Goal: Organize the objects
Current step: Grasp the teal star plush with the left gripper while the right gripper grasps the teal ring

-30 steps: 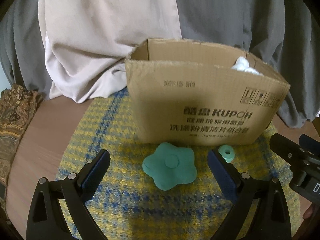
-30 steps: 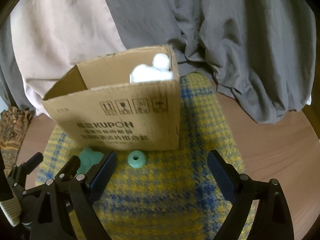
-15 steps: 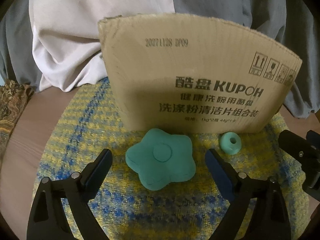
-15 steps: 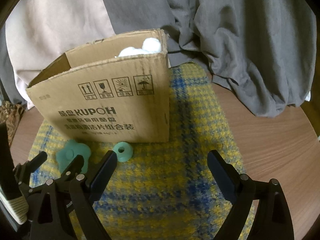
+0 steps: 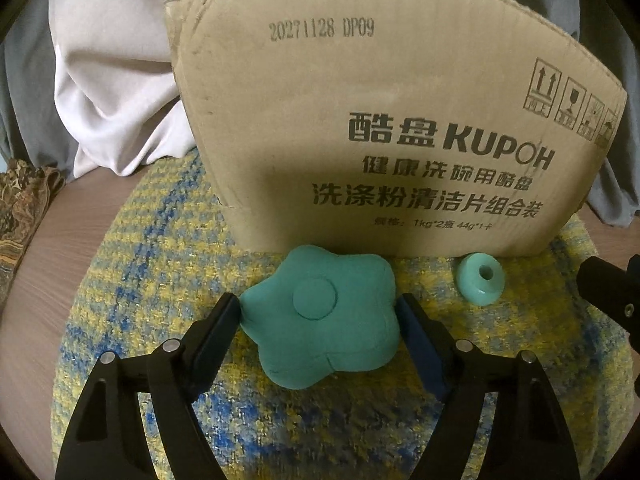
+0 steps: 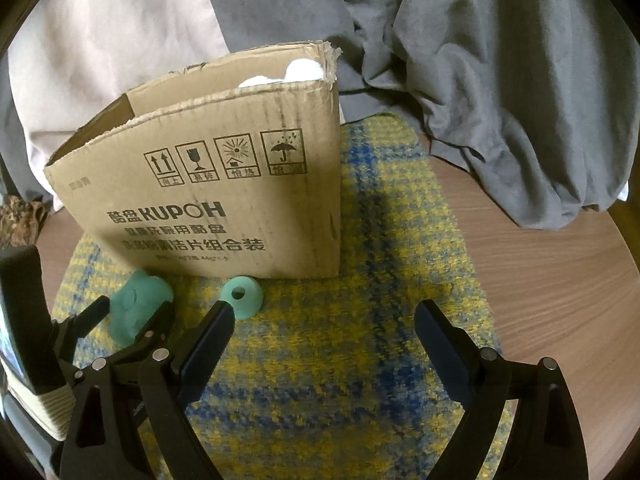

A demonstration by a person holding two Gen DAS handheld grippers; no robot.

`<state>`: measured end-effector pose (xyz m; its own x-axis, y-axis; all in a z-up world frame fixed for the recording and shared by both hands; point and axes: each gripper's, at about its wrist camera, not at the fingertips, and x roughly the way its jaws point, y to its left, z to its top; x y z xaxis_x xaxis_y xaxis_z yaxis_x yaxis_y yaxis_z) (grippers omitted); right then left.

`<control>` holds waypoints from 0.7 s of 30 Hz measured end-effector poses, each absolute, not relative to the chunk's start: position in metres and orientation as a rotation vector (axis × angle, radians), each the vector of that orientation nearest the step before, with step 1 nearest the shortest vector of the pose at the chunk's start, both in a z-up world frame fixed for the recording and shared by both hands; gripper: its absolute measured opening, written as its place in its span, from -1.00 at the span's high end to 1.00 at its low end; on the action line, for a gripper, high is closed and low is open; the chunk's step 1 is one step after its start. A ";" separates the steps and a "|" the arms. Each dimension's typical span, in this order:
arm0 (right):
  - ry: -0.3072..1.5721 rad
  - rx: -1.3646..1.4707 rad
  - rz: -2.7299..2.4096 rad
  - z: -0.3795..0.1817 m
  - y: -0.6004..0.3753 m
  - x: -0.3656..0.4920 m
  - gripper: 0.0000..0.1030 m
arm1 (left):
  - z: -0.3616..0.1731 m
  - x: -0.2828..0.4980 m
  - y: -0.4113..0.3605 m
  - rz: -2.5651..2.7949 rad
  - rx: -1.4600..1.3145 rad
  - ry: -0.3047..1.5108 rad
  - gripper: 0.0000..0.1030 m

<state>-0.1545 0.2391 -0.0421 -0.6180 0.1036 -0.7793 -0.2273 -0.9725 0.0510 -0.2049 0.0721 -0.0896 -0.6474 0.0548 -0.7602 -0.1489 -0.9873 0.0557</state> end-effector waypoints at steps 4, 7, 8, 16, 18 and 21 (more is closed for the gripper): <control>0.232 -1.275 2.659 -0.044 0.241 -0.155 -0.78 | -0.091 -0.208 0.071 2.755 -1.268 0.172 -0.54; 0.231 -1.278 2.658 -0.044 0.240 -0.155 -0.78 | -0.092 -0.208 0.072 2.773 -1.277 0.193 -0.37; 0.231 -1.279 2.658 -0.044 0.240 -0.155 -0.78 | -0.092 -0.208 0.071 2.772 -1.277 0.193 -0.36; 0.204 -1.265 2.675 -0.038 0.235 -0.153 -0.78 | -0.090 -0.205 0.062 2.768 -1.266 0.197 -0.25; 0.192 -1.261 2.683 -0.035 0.231 -0.152 -0.78 | -0.087 -0.202 0.059 2.774 -1.262 0.191 -0.25; 0.180 -1.263 2.696 -0.032 0.223 -0.154 -0.78 | -0.082 -0.197 0.050 2.788 -1.253 0.171 -0.25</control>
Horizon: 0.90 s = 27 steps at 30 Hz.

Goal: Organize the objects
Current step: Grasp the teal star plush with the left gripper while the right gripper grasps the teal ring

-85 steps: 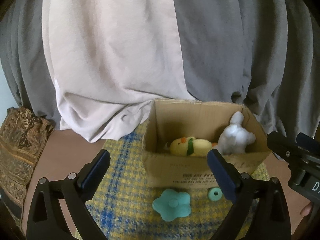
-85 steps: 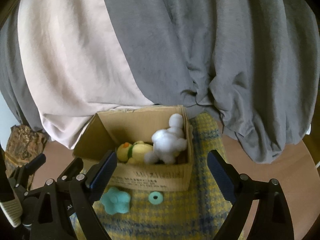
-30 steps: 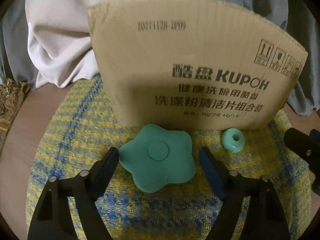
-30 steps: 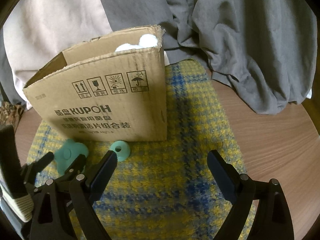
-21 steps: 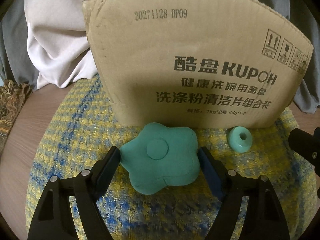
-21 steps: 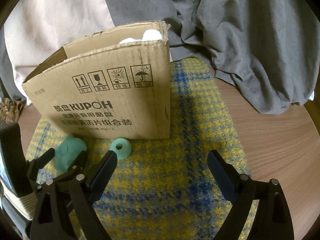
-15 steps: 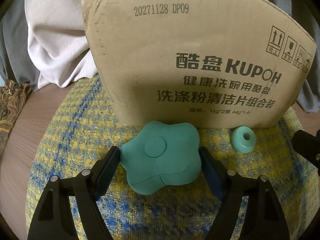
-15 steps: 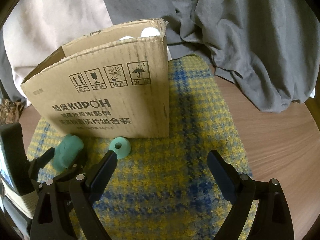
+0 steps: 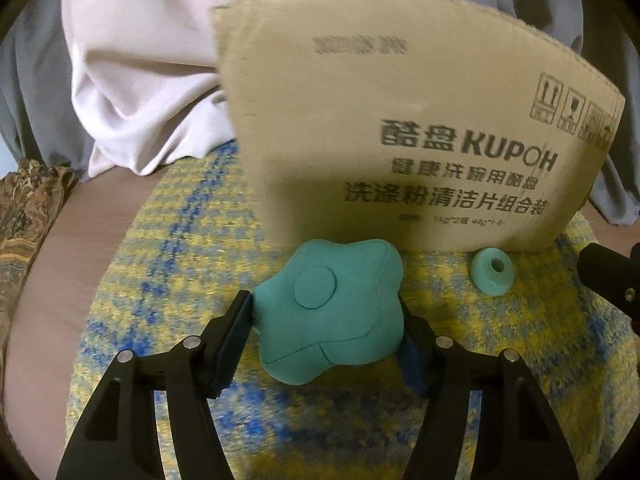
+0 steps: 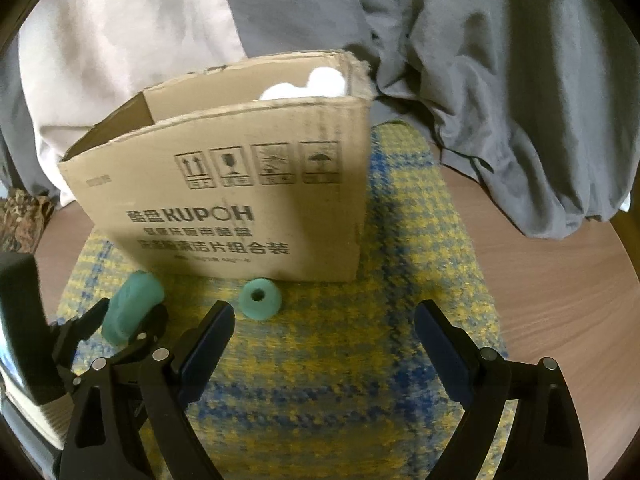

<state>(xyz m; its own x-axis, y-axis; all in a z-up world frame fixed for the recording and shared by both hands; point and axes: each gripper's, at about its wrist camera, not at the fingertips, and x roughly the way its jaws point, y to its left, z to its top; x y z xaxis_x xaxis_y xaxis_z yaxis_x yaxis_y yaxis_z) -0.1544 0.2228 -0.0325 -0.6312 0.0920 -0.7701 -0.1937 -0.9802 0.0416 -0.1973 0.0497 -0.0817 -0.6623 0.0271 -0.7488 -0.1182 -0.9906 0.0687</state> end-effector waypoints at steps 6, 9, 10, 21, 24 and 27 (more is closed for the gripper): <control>0.172 -1.303 2.711 -0.038 0.203 -0.169 -0.78 | -0.070 -0.191 0.024 2.840 -1.234 0.125 -0.25; 0.181 -1.341 2.701 -0.047 0.196 -0.181 -0.77 | -0.065 -0.189 0.013 2.867 -1.222 0.110 -0.25; 0.185 -1.356 2.694 -0.052 0.194 -0.185 -0.76 | -0.065 -0.189 0.011 2.875 -1.219 0.108 -0.25; 0.165 -1.452 2.624 -0.087 0.180 -0.213 -0.03 | -0.069 -0.189 -0.003 2.897 -1.226 0.083 -0.25; 0.164 -1.458 2.617 -0.092 0.180 -0.215 0.04 | -0.072 -0.190 -0.003 2.889 -1.235 0.085 -0.25; 0.144 -1.445 2.626 -0.092 0.177 -0.215 0.21 | -0.074 -0.191 -0.002 2.883 -1.241 0.082 -0.25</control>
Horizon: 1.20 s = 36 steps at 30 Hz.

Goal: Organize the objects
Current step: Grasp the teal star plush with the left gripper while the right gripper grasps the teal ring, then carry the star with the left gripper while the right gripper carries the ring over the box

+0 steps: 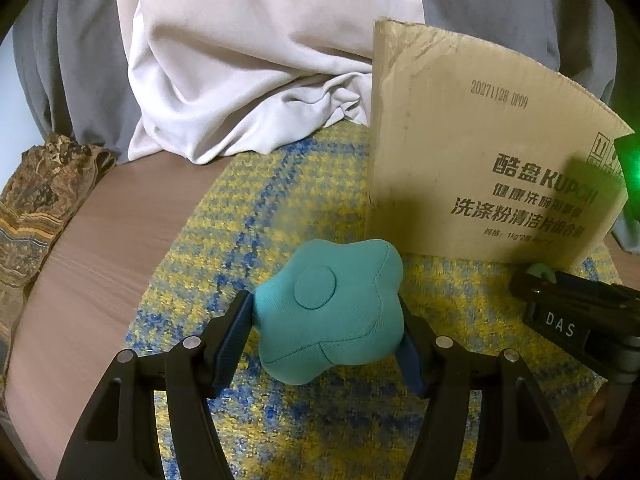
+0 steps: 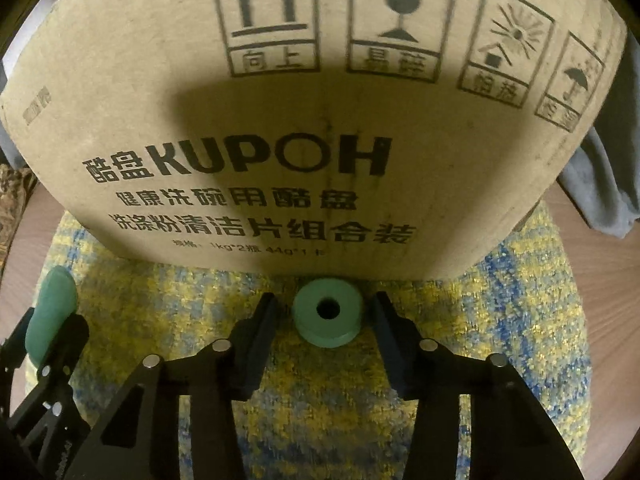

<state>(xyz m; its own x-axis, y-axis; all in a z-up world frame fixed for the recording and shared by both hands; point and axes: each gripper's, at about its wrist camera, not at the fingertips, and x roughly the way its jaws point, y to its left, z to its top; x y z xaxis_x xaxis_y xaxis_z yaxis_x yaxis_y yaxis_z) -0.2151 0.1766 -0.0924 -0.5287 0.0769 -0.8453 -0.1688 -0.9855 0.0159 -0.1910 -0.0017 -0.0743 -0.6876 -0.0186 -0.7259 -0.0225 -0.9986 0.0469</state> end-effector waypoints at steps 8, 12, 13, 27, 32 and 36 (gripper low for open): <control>0.123 -1.430 2.646 -0.090 0.170 -0.209 0.30 | -0.075 -0.193 -0.003 2.881 -1.247 0.072 -0.25; 0.139 -1.411 2.658 -0.086 0.171 -0.199 0.30 | -0.072 -0.191 -0.003 2.882 -1.237 0.077 -0.25; 0.144 -1.404 2.663 -0.084 0.172 -0.196 0.30 | -0.071 -0.190 -0.002 2.882 -1.232 0.078 -0.25; 0.154 -1.270 2.722 -0.051 0.183 -0.147 0.30 | -0.045 -0.171 0.018 2.884 -1.140 0.094 -0.25; 0.147 -1.205 2.747 -0.032 0.186 -0.137 0.30 | -0.029 -0.162 0.025 2.892 -1.091 0.108 -0.25; 0.146 -1.165 2.767 -0.013 0.200 -0.135 0.30 | -0.017 -0.157 0.028 2.894 -1.062 0.104 -0.25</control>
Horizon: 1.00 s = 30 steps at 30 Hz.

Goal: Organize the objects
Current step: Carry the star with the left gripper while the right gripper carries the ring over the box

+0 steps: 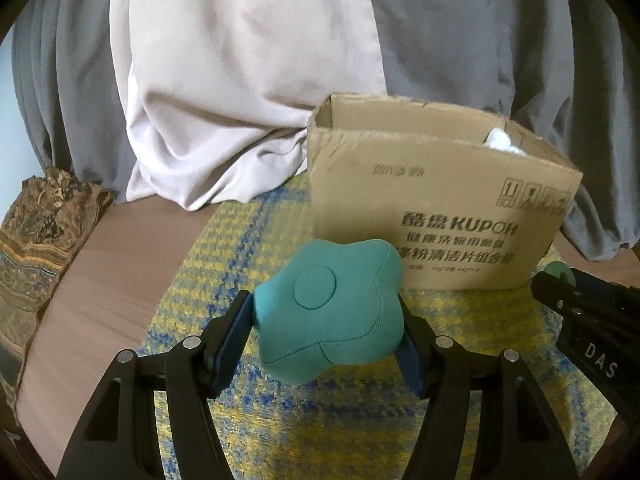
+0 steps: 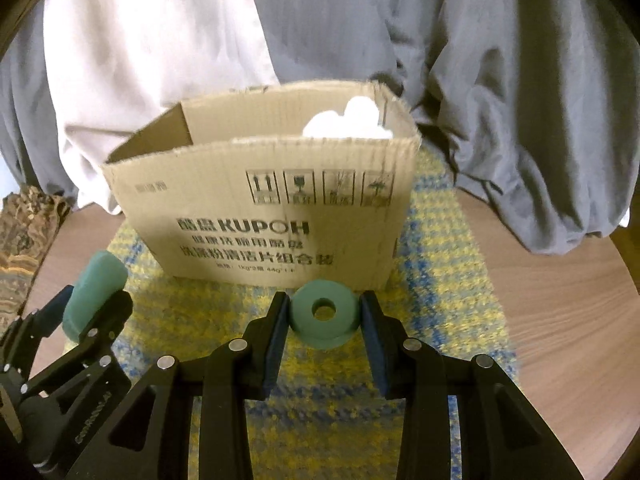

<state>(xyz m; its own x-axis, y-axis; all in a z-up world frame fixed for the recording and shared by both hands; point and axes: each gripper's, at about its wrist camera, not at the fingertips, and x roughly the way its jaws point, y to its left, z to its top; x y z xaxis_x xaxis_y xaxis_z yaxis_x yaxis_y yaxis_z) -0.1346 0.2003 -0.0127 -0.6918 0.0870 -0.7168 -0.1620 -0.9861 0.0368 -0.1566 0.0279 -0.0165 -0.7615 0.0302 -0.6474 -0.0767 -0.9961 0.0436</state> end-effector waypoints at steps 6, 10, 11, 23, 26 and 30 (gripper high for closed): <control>0.158 -1.098 2.802 0.003 0.198 -0.129 0.30 | 0.005 -0.149 0.030 2.906 -1.012 0.104 -0.25; 0.164 -1.050 2.823 0.017 0.197 -0.119 0.30 | 0.023 -0.144 0.033 2.911 -0.965 0.109 -0.25; 0.168 -1.037 2.828 0.022 0.198 -0.117 0.30 | 0.028 -0.143 0.033 2.911 -0.954 0.108 -0.25; 0.166 -0.916 2.862 0.060 0.209 -0.116 0.29 | 0.069 -0.149 0.047 2.912 -0.860 0.127 -0.25; 0.166 -0.893 2.867 0.069 0.211 -0.119 0.29 | 0.078 -0.152 0.050 2.916 -0.837 0.136 -0.25; 0.168 -0.868 2.876 0.084 0.215 -0.125 0.29 | 0.090 -0.158 0.053 2.917 -0.811 0.133 -0.25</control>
<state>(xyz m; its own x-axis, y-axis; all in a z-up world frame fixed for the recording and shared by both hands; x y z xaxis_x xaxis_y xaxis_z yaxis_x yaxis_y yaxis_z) -0.1248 0.2148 0.0840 -0.8255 0.0948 -0.5564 -0.1589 -0.9849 0.0681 -0.1575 0.0528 0.0903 -0.8511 0.0834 -0.5183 -0.1303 -0.9900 0.0547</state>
